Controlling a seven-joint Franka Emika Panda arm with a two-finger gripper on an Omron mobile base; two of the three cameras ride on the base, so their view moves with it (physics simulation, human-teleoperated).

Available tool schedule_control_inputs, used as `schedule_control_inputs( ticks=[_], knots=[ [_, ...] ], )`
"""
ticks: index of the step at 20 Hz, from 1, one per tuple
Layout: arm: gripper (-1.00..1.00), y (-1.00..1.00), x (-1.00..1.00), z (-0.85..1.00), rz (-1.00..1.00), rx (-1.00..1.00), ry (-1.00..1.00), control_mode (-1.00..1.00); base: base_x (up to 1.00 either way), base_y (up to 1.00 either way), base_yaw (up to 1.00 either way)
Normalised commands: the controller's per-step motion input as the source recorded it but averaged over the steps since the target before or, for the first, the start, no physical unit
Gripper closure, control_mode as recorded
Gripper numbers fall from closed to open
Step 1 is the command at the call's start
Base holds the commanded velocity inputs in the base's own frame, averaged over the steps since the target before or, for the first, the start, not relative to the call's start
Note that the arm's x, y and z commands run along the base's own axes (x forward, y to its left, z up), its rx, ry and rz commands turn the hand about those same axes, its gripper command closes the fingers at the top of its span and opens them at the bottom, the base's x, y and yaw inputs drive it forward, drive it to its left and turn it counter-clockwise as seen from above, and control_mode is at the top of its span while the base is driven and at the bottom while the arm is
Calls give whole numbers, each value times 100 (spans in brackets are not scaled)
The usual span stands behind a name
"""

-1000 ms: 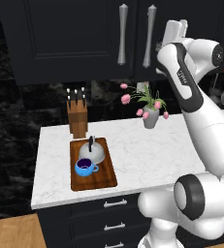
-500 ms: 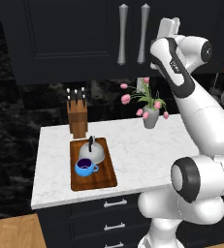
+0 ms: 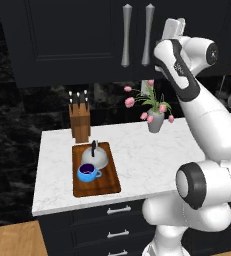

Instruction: Pick the kettle from the counter and place it on the tray. Then pick the mug from the cabinet and place it on the tray. Then close the cabinet doors.

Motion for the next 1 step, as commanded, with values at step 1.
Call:
schedule_control_inputs(
  ticks=[1],
  knots=[
    [100,0,89,-36,0,0,0,-100,0,0,0]
  ],
)
